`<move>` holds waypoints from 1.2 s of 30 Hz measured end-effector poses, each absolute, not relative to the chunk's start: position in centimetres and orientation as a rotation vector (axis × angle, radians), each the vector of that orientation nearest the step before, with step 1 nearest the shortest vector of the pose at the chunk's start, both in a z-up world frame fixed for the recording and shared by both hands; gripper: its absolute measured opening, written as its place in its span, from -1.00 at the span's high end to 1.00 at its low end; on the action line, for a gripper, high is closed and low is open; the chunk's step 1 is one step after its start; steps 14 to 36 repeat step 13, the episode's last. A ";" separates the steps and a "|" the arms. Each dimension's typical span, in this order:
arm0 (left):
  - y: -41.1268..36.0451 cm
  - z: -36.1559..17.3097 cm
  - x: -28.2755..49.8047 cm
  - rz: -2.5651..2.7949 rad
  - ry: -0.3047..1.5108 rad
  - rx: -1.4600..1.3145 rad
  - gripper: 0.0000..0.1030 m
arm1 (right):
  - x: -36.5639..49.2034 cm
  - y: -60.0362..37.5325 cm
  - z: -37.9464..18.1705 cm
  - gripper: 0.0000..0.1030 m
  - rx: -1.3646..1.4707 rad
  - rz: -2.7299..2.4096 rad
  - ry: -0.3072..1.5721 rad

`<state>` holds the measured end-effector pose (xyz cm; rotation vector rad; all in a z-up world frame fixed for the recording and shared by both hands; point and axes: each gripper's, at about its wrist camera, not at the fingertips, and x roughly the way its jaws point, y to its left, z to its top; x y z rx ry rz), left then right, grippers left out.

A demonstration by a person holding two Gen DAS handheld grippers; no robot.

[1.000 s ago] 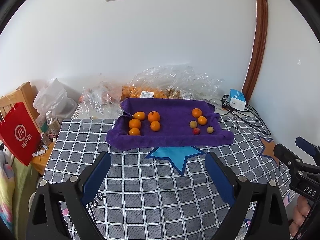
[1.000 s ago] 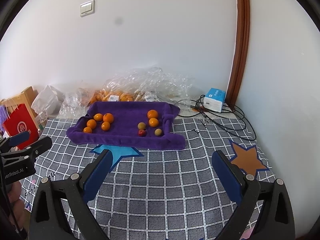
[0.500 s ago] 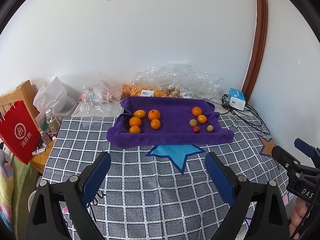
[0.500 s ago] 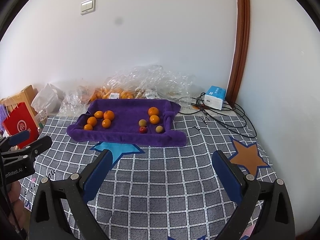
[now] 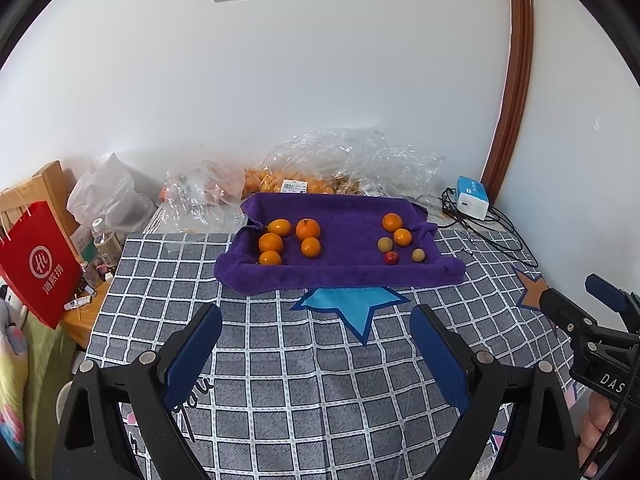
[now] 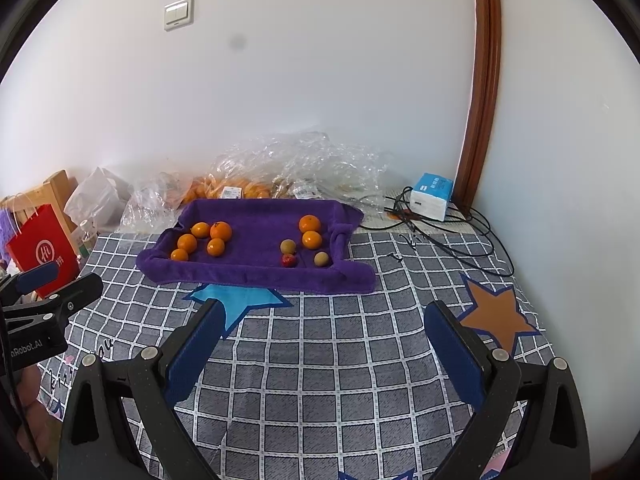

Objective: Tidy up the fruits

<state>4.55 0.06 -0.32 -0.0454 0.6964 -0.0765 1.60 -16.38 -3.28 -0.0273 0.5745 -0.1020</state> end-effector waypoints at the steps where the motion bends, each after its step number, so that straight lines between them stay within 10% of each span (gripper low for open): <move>1: 0.1 -0.3 4.5 -0.077 0.695 -0.047 -0.85 | 1.6 -16.4 -3.3 -0.91 -0.026 -0.103 0.575; 36: 0.4 -0.5 5.1 -0.095 0.699 -0.058 -0.85 | 1.7 -16.5 -3.4 -0.91 -0.031 -0.102 0.573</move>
